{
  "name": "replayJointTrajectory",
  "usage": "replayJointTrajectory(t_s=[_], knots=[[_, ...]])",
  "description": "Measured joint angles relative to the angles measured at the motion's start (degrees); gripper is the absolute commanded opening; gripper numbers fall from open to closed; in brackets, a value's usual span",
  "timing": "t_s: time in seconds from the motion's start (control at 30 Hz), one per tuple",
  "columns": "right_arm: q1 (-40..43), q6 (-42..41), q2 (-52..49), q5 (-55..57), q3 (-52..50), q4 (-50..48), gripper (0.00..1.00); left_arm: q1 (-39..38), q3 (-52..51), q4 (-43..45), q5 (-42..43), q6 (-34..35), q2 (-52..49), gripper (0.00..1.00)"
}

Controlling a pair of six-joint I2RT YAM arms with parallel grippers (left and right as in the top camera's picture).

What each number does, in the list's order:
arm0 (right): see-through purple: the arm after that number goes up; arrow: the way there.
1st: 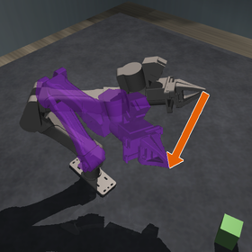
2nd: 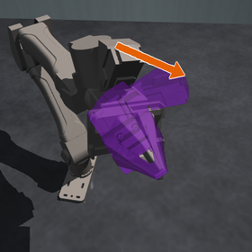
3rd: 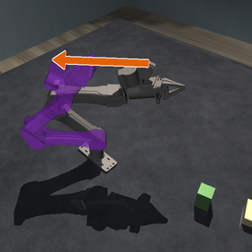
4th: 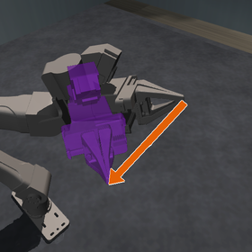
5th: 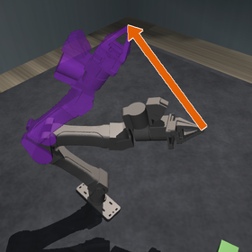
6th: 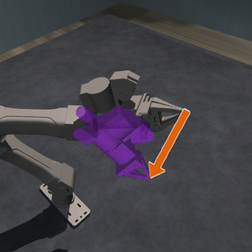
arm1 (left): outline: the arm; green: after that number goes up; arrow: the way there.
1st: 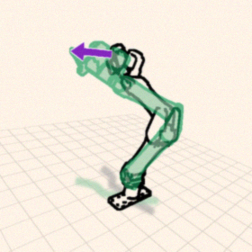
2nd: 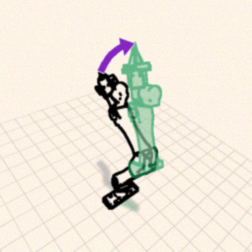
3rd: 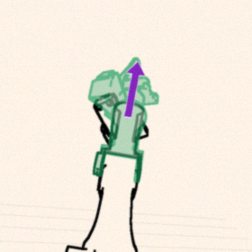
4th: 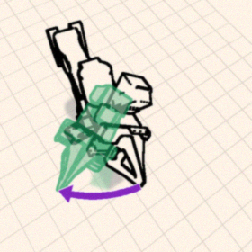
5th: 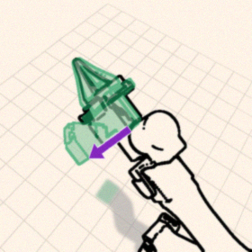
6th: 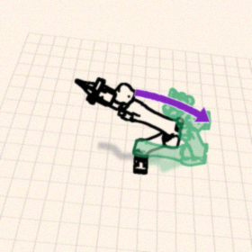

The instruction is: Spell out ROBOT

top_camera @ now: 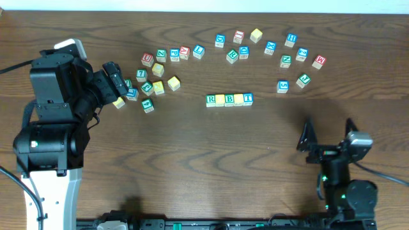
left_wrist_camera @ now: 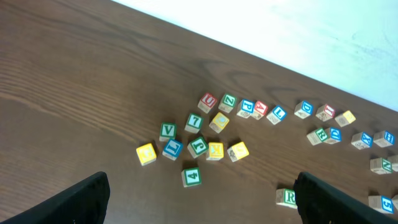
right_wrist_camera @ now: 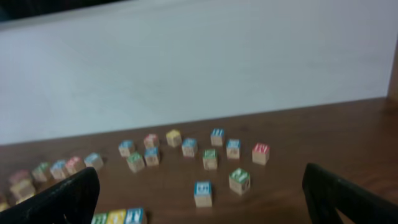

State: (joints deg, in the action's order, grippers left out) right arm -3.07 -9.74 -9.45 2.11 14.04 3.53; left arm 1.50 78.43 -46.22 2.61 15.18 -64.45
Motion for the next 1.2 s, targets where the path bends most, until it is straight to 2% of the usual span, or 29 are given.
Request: replayJointTrajectory(t_s=[0.2, 0.5, 1.2], knots=[[0.0, 0.0, 7.6, -0.7, -8.0, -0.1, 0.99, 0.0, 0.0, 0.0, 0.0, 0.0, 0.0, 0.93], [0.0, 0.0, 8.7, -1.4, -13.4, 1.0, 0.99, 0.0, 0.0, 0.0, 0.0, 0.0, 0.0, 0.93], [0.0, 0.0, 8.7, -2.4, -13.5, 0.7, 0.99, 0.0, 0.0, 0.0, 0.0, 0.0, 0.0, 0.93]])
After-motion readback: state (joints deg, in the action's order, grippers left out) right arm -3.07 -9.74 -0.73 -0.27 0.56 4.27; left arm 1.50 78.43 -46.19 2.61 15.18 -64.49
